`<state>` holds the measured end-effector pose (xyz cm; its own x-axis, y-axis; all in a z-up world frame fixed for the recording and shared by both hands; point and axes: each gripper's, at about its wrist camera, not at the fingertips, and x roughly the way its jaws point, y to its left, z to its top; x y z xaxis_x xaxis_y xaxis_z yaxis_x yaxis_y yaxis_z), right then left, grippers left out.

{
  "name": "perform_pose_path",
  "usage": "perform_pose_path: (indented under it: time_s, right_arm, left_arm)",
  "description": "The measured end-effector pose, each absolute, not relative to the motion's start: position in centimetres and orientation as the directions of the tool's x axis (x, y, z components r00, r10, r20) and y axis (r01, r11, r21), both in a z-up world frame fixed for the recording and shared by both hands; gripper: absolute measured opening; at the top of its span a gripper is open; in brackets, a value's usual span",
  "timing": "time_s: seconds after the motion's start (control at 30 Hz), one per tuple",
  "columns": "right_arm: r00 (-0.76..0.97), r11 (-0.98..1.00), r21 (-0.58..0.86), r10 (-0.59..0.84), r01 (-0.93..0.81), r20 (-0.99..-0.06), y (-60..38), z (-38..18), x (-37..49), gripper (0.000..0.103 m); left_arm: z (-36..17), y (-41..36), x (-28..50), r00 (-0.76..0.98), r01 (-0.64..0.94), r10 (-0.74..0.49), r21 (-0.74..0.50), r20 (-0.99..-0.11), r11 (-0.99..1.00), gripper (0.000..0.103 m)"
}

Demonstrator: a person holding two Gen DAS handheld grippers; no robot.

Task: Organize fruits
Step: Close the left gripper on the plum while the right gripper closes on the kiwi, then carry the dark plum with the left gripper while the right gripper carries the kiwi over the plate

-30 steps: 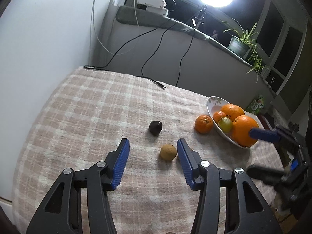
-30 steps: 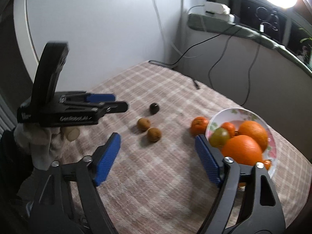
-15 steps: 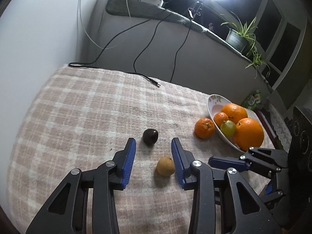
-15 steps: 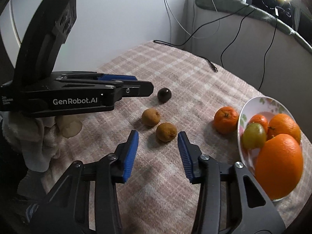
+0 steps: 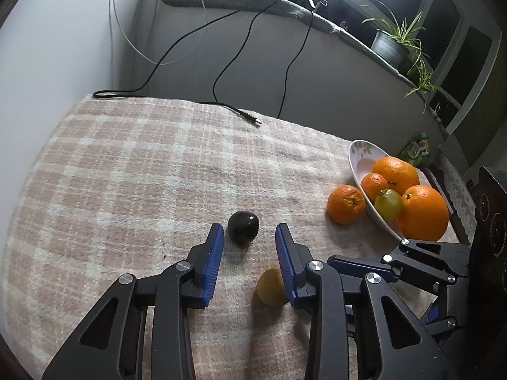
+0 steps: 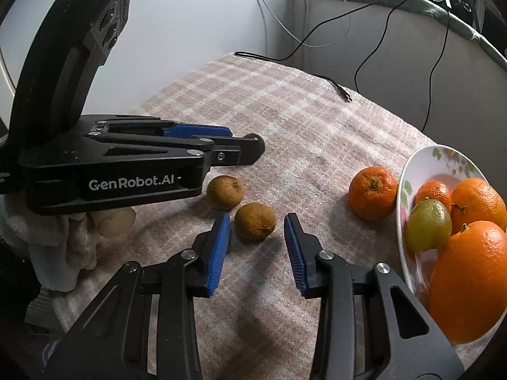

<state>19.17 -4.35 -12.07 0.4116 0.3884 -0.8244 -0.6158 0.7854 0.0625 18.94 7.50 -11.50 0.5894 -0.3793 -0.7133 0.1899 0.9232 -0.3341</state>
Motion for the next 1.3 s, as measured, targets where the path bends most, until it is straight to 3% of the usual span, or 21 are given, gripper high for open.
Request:
perform_pose_path:
  time_s: [0.23, 0.3, 0.4, 1.3]
  right_arm:
    - [0.399, 0.781, 0.059, 0.381, -0.622, -0.834, -4.0, -12.9, 19.5, 0.038]
    - [0.400, 0.778, 0.054, 0.379, -0.625, -0.834, -3.9, -12.9, 19.4, 0.030]
    - [0.399, 0.778, 0.053, 0.378, -0.626, -0.835, -3.9, -12.8, 19.4, 0.030]
    - [0.477, 0.802, 0.104, 0.448, -0.588, -0.757, -9.2, -7.0, 17.3, 0.029]
  left_arm:
    - [-11.9, 7.3, 19.5, 0.579, 0.186, -0.378, -0.335, -0.722, 0.924, 0.026]
    - [-12.0, 7.3, 19.6, 0.579, 0.184, -0.377, -0.334, -0.723, 0.924, 0.024]
    - [-12.1, 7.3, 19.6, 0.581, 0.180, -0.371, -0.330, -0.725, 0.927, 0.019]
    - [-9.2, 5.6, 18.4, 0.629, 0.209, -0.386, -0.332, -0.675, 0.920, 0.019]
